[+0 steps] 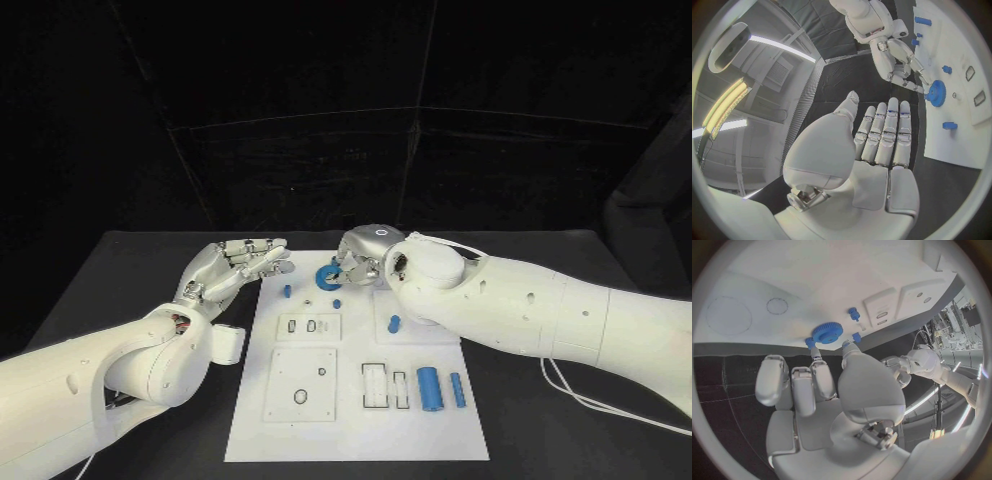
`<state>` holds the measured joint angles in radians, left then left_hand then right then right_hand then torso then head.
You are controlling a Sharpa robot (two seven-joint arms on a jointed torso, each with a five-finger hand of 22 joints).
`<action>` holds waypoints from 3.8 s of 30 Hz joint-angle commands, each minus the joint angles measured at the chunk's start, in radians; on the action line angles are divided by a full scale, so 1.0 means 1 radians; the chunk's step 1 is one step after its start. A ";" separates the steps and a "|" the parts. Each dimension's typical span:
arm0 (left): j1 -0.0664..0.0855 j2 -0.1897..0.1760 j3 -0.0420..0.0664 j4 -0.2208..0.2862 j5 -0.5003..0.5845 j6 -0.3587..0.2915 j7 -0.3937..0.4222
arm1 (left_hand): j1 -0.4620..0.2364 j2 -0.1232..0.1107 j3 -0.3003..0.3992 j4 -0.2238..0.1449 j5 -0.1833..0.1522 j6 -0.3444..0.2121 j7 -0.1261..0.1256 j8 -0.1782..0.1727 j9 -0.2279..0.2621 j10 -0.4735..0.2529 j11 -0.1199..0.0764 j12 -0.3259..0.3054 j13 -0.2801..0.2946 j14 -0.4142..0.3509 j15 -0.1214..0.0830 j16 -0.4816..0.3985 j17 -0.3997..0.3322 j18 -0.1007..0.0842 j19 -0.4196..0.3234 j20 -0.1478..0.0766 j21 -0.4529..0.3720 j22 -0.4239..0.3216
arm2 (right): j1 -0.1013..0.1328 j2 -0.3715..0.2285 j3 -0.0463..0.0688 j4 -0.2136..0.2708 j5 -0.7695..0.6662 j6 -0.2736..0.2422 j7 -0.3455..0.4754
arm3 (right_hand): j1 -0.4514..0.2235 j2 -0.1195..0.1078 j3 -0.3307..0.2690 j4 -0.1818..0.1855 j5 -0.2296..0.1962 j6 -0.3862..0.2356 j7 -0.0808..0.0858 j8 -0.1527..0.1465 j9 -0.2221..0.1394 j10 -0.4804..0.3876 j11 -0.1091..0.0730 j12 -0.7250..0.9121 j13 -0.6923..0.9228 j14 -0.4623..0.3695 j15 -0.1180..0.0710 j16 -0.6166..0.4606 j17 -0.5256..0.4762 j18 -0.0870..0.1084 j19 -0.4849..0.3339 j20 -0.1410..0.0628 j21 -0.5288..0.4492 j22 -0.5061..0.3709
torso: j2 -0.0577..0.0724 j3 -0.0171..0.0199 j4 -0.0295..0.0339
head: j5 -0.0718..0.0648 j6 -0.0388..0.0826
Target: Assemble the parts on the task board
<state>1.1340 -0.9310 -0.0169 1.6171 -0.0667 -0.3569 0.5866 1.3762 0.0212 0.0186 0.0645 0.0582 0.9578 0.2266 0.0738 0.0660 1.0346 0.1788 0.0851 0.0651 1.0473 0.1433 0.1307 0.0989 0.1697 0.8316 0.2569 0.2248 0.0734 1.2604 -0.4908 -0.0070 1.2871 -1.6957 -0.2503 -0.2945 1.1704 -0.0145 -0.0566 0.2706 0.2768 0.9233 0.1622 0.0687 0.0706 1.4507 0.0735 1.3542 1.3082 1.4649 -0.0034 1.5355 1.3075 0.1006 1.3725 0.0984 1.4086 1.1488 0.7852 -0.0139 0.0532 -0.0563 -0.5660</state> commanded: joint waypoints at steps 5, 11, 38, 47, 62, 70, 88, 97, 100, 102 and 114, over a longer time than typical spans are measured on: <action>0.002 -0.005 0.001 0.001 -0.007 0.010 0.006 | 0.000 0.007 0.000 -0.006 -0.002 0.001 0.004 -0.007 -0.001 0.003 0.002 -0.005 -0.001 0.000 0.004 -0.006 -0.001 0.015 0.003 0.006 -0.006 -0.002 | 0.001 -0.145 0.000 0.099 0.223 -0.201 0.169 | 0.071 -0.005 -0.022 -0.026 0.023 0.018 -0.004 0.004 0.002 -0.002 -0.003 -0.007 0.067 0.083 -0.001 -0.002 0.158 -0.017 -0.004 0.004 -0.001 -0.010 | -0.002 0.0003 -0.0054 | 0.000 0.010; 0.002 -0.006 0.001 -0.003 -0.007 0.011 0.006 | 0.002 0.010 0.001 -0.010 -0.002 0.002 0.003 -0.007 -0.001 0.004 0.002 -0.006 -0.001 0.003 0.003 -0.006 -0.001 0.016 0.005 0.006 -0.006 -0.002 | 0.001 -0.288 0.000 0.129 0.437 -0.149 0.281 | 0.190 -0.013 -0.026 -0.100 0.016 0.043 -0.012 0.011 0.004 -0.011 -0.010 -0.021 0.058 0.081 -0.008 -0.006 0.151 -0.015 -0.012 -0.002 -0.009 -0.024 | -0.005 0.0024 -0.0174 | -0.003 0.016; 0.001 0.012 0.000 -0.029 -0.007 0.029 0.004 | 0.001 0.016 0.002 -0.020 -0.002 0.010 -0.002 -0.005 0.000 0.017 -0.003 -0.006 0.000 0.027 -0.003 -0.001 0.004 0.016 0.023 0.001 -0.002 -0.001 | -0.053 -0.380 -0.001 0.001 0.472 -0.071 0.456 | 0.252 -0.016 -0.048 -0.148 0.020 0.036 -0.009 0.001 -0.001 -0.017 -0.010 -0.034 0.050 0.082 -0.007 -0.005 0.156 -0.014 -0.015 -0.001 -0.013 -0.029 | -0.006 0.0070 -0.0273 | -0.023 0.013; 0.001 0.013 0.000 -0.032 -0.007 0.029 0.003 | 0.001 0.016 0.002 -0.021 -0.002 0.010 -0.002 -0.005 0.000 0.017 -0.003 -0.006 0.000 0.027 -0.003 -0.001 0.004 0.016 0.023 0.001 -0.002 -0.001 | -0.059 -0.366 -0.001 -0.022 0.475 -0.071 0.450 | 0.258 -0.006 -0.046 -0.151 0.021 0.039 -0.009 0.002 0.000 -0.016 -0.010 -0.032 0.051 0.083 -0.007 -0.004 0.159 -0.014 -0.015 -0.002 -0.012 -0.028 | -0.006 0.0056 -0.0259 | -0.022 0.010; 0.001 0.013 0.000 -0.036 -0.007 0.030 0.000 | 0.001 0.016 0.002 -0.021 -0.002 0.010 -0.002 -0.005 0.000 0.017 -0.003 -0.006 0.000 0.027 -0.003 -0.001 0.004 0.016 0.023 0.001 -0.002 -0.001 | -0.062 -0.335 -0.001 -0.061 0.447 -0.029 0.439 | 0.334 0.042 -0.001 -0.210 -0.069 0.073 -0.011 0.008 0.001 -0.013 -0.013 -0.027 0.057 0.085 -0.010 -0.002 0.168 -0.015 -0.012 -0.004 -0.009 -0.022 | -0.006 0.0063 -0.0276 | -0.020 0.005; 0.001 0.012 0.000 -0.039 -0.007 0.030 -0.001 | 0.001 0.016 0.002 -0.022 -0.002 0.010 -0.002 -0.005 0.000 0.017 -0.003 -0.006 0.000 0.026 -0.003 -0.002 0.004 0.016 0.024 0.000 -0.002 -0.001 | -0.063 -0.331 -0.001 -0.065 0.440 -0.019 0.434 | 0.335 0.041 0.001 -0.213 -0.072 0.075 -0.011 0.008 0.001 -0.013 -0.013 -0.026 0.058 0.085 -0.010 -0.002 0.168 -0.016 -0.011 -0.004 -0.009 -0.021 | -0.006 0.0062 -0.0278 | -0.020 0.004; 0.001 0.012 0.000 -0.039 -0.007 0.030 -0.002 | 0.001 0.016 0.002 -0.022 -0.002 0.010 -0.002 -0.005 0.000 0.017 -0.003 -0.006 0.000 0.026 -0.003 -0.002 0.004 0.016 0.024 0.000 -0.002 -0.001 | -0.063 -0.323 -0.001 -0.072 0.447 -0.035 0.423 | 0.319 0.078 0.028 -0.208 -0.093 0.145 -0.033 0.033 0.009 -0.004 -0.029 -0.014 0.068 0.087 -0.021 0.001 0.176 -0.017 -0.006 -0.012 -0.004 -0.011 | -0.006 0.0061 -0.0274 | -0.024 0.002; 0.001 0.012 0.000 -0.038 -0.007 0.030 -0.005 | 0.001 0.017 0.002 -0.023 -0.002 0.010 -0.001 -0.006 -0.001 0.017 -0.003 -0.007 0.000 0.026 -0.003 -0.003 0.004 0.016 0.024 0.000 -0.003 -0.002 | -0.063 -0.313 -0.001 -0.071 0.462 -0.057 0.401 | 0.305 0.073 0.031 -0.205 -0.099 0.146 -0.034 0.028 0.006 -0.003 -0.032 -0.014 0.069 0.087 -0.025 0.002 0.178 -0.017 -0.005 -0.017 -0.003 -0.009 | -0.006 0.0057 -0.0267 | -0.024 -0.001; 0.001 0.012 0.000 -0.038 -0.007 0.031 -0.006 | 0.001 0.017 0.002 -0.023 -0.002 0.010 -0.001 -0.006 -0.001 0.017 -0.003 -0.007 0.000 0.026 -0.003 -0.003 0.004 0.016 0.024 0.000 -0.003 -0.002 | -0.063 -0.312 -0.001 -0.070 0.463 -0.063 0.390 | 0.300 0.073 0.033 -0.204 -0.092 0.146 -0.034 0.026 0.005 -0.003 -0.032 -0.014 0.069 0.087 -0.026 0.002 0.178 -0.018 -0.004 -0.018 -0.003 -0.008 | -0.006 0.0059 -0.0269 | -0.025 -0.001; 0.001 0.011 0.000 -0.038 -0.007 0.031 -0.006 | 0.001 0.017 0.002 -0.023 -0.002 0.009 -0.001 -0.006 -0.001 0.017 -0.003 -0.007 -0.001 0.026 -0.003 -0.003 0.004 0.016 0.024 0.000 -0.003 -0.002 | -0.063 -0.312 -0.001 -0.069 0.463 -0.070 0.384 | 0.302 0.075 0.042 -0.207 -0.070 0.148 -0.036 0.023 0.004 -0.003 -0.034 -0.014 0.069 0.088 -0.028 0.002 0.179 -0.018 -0.003 -0.020 -0.002 -0.007 | -0.007 0.0058 -0.0276 | -0.025 -0.001; 0.001 0.008 0.000 -0.036 -0.007 0.032 -0.008 | 0.003 0.017 0.002 -0.025 -0.002 0.009 -0.001 -0.006 -0.001 0.016 -0.003 -0.008 -0.001 0.025 -0.003 -0.004 0.004 0.016 0.025 0.000 -0.004 -0.002 | -0.063 -0.323 -0.001 0.001 0.540 -0.131 0.379 | 0.312 0.090 0.128 -0.231 -0.013 0.152 -0.035 0.010 -0.001 -0.002 -0.034 -0.012 0.074 0.089 -0.029 0.004 0.185 -0.020 0.003 -0.023 0.002 0.003 | -0.007 0.0050 -0.0272 | -0.024 -0.002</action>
<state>1.1335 -0.9220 -0.0173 1.5786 -0.0675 -0.3374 0.5758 1.3764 0.0288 0.0185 0.0453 0.0582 0.9614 0.2231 0.0699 0.0660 1.0454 0.1752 0.0812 0.0651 1.0669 0.1415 0.1307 0.1017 0.1697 0.8473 0.2560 0.2248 0.0730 1.1954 -0.8126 -0.0083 1.2758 -1.2021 -0.3358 0.0920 1.4805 0.0601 0.0682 0.0395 0.2618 1.0703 0.1269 0.0732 0.0675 1.4449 0.0429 1.3391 1.4758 1.4651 -0.0291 1.5355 1.3074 0.1007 1.3728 0.0803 1.4087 1.1509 0.7785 -0.0083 0.0259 -0.0808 -0.5683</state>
